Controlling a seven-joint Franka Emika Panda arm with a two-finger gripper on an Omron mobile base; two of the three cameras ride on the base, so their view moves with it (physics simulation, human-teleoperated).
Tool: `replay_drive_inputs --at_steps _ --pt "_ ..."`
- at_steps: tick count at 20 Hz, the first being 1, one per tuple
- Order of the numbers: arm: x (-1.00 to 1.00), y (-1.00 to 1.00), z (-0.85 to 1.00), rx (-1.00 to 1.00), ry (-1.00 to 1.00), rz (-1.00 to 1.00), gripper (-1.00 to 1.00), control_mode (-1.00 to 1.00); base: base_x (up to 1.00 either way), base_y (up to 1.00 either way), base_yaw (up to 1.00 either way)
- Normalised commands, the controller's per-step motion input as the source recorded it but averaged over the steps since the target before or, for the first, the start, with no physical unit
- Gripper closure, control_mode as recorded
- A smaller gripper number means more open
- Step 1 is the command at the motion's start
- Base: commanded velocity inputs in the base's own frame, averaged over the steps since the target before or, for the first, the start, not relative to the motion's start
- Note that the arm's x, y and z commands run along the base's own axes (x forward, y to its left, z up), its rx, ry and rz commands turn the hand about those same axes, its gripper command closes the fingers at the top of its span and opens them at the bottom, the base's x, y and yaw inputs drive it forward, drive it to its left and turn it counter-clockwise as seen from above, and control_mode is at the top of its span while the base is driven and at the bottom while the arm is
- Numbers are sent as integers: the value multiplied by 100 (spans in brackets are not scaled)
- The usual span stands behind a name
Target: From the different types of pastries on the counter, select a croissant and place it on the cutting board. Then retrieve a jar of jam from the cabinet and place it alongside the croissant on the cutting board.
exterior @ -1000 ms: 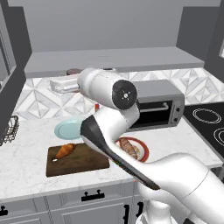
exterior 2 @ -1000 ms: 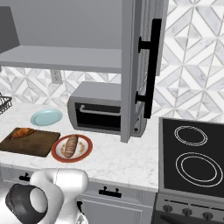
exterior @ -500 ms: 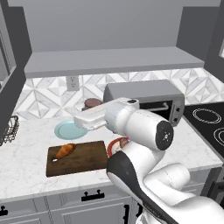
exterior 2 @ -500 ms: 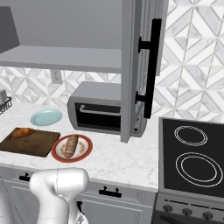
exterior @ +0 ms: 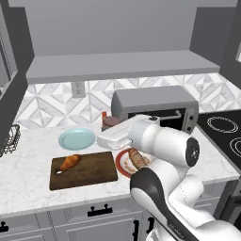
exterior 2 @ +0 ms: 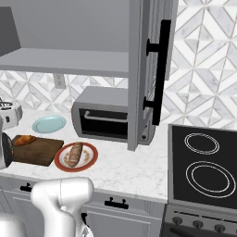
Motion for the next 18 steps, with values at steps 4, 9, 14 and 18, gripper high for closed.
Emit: replay_drive_inputs --at_steps 4,9,14,18 --pt "11 -35 -62 -1 4 9 100 -100 0 0 0" --pt "21 -3 -96 1 -6 17 100 -100 0 0 0" --pt "1 18 -100 30 -32 27 100 -100 0 0 0" --pt "0 3 -100 42 -31 29 100 -100 0 0 0"
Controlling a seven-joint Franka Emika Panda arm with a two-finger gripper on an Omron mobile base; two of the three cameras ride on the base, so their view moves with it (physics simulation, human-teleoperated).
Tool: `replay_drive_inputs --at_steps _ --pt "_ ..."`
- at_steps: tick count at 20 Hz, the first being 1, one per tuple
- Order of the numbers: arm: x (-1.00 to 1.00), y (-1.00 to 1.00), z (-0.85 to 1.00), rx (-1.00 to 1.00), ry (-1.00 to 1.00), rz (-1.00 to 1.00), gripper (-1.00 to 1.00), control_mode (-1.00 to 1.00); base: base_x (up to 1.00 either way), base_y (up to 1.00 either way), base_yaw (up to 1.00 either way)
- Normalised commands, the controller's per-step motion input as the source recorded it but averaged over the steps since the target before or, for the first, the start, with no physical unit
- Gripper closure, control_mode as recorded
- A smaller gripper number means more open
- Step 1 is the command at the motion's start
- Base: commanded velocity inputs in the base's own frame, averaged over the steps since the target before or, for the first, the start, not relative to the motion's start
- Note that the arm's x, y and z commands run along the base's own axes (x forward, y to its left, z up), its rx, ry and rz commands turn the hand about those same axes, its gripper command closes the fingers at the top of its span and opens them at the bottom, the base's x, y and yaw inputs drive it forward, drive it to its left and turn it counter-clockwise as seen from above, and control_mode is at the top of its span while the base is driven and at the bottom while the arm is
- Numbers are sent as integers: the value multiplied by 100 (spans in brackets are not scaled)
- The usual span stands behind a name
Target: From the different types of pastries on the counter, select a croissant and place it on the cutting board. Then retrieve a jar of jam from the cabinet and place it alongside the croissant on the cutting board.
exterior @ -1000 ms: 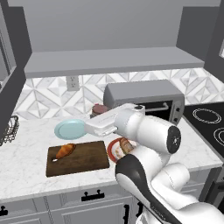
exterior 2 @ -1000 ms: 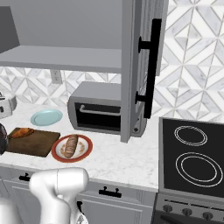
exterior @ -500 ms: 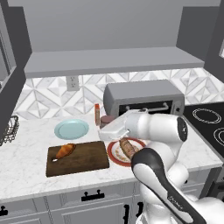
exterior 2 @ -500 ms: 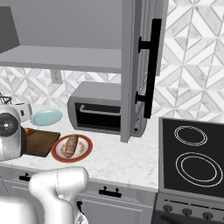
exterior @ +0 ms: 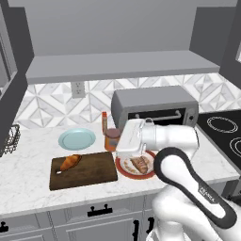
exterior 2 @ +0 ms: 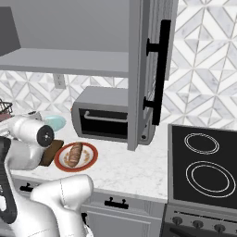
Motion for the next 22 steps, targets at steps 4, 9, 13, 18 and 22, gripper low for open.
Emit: replay_drive_inputs --at_steps 4,9,13,18,22 --pt "0 4 -100 41 -21 25 100 -100 0 0 0" --pt "15 5 -92 36 -5 19 100 -100 0 0 0" --pt "1 0 -4 9 0 3 100 -100 0 0 0" --pt "0 -2 -47 -12 22 -2 100 -100 0 0 0" --pt "0 0 -88 -30 2 0 100 -100 0 0 0"
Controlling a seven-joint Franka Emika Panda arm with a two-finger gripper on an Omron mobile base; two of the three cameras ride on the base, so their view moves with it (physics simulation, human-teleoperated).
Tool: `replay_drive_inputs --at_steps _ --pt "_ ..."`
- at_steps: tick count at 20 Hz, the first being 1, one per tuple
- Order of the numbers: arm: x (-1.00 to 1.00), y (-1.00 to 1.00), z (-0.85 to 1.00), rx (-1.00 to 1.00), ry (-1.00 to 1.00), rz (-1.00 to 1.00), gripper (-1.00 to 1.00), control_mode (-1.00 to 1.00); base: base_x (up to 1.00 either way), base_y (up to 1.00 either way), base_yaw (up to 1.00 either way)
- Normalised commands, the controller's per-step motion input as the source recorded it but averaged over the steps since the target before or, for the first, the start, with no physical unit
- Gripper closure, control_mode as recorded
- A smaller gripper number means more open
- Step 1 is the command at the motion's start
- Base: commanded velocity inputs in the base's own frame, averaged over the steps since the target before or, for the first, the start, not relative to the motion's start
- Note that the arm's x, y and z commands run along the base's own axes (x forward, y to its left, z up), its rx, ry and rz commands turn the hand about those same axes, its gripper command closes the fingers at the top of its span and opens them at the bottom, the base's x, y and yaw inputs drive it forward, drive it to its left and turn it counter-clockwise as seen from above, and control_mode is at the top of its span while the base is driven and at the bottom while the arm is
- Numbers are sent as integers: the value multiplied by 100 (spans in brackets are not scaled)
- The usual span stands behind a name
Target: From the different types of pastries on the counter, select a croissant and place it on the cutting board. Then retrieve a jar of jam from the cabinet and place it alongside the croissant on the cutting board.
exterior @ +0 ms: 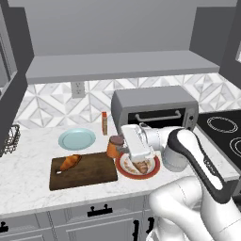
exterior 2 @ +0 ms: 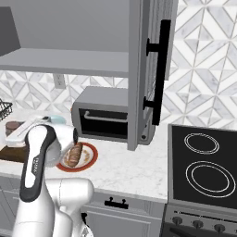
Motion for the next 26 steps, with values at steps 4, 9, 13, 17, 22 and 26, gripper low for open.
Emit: replay_drive_inputs --at_steps 4,9,13,17,22,26 --pt "0 0 -64 -24 -8 0 100 -100 0 0 0" --pt "3 0 -52 -12 -18 0 100 -100 0 0 0" --pt "25 9 -47 -3 -20 0 100 -100 0 0 0" --pt "45 38 -83 0 -7 3 100 -100 0 0 0" --pt "55 22 -98 5 0 3 100 -100 0 0 0" --pt "52 0 -77 10 0 3 100 -100 0 0 0"
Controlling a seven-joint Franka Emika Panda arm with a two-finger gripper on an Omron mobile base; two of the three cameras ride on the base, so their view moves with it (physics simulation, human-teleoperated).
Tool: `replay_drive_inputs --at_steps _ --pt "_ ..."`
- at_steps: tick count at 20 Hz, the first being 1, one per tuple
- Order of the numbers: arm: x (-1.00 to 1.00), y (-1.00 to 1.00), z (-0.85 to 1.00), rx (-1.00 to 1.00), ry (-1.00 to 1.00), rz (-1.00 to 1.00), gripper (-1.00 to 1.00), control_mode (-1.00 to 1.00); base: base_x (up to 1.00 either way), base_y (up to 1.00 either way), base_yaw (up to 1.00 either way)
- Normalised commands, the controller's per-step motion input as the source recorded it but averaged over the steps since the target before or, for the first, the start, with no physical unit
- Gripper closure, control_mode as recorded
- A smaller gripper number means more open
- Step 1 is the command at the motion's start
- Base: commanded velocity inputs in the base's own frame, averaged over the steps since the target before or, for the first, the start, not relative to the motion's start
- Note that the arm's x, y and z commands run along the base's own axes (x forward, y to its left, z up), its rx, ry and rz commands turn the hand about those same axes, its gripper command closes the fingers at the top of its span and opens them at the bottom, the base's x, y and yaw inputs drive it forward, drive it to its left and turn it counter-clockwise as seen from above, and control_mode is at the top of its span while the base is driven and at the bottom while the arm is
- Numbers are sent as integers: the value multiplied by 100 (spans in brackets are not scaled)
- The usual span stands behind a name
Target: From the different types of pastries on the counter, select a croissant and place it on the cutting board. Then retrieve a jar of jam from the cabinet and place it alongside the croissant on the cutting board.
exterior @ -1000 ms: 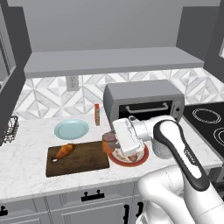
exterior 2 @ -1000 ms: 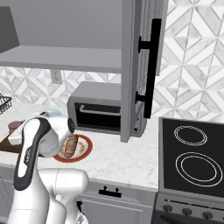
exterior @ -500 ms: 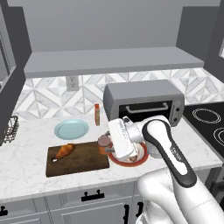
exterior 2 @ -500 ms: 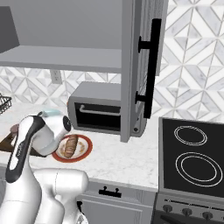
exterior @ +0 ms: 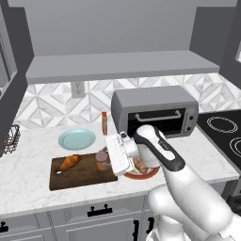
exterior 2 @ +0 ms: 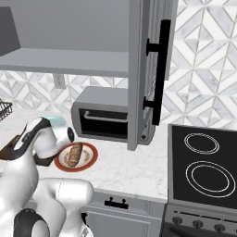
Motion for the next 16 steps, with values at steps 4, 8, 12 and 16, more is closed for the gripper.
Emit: replay_drive_inputs --at_steps 4,8,12,16 --pt "52 0 -68 17 0 5 100 -100 0 0 0" --pt "43 0 -29 19 0 5 100 -100 0 0 0" --pt "2 0 0 1 0 0 100 -100 0 0 0" --pt "31 0 0 0 1 0 100 -100 0 0 0"
